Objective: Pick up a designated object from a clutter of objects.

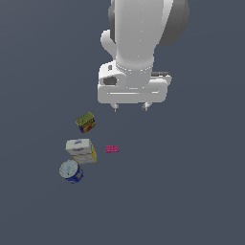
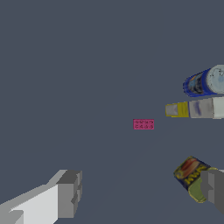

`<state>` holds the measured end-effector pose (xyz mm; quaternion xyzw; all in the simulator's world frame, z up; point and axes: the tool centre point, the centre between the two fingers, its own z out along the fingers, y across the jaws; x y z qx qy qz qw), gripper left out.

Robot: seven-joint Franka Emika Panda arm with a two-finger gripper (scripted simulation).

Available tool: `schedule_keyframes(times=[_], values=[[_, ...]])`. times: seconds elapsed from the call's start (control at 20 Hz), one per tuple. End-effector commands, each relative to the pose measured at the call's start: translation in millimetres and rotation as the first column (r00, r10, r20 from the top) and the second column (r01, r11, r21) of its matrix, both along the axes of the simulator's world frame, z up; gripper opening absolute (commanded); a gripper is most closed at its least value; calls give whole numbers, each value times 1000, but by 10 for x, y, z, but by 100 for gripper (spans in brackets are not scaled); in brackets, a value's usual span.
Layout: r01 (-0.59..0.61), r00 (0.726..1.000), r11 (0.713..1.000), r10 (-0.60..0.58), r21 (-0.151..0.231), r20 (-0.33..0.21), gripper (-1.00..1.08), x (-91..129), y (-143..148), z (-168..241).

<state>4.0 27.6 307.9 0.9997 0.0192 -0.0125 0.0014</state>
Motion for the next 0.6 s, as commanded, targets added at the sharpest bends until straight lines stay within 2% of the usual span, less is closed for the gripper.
schedule_keyframes(times=[0.0, 0.3, 0.55], values=[[-2, 1000, 1000, 2, 3, -1, 100, 6, 17, 12], [11, 1000, 1000, -11, 3, -1, 100, 2, -32, -29], [62, 998, 998, -62, 7, 1, 100, -20, -214, -184]])
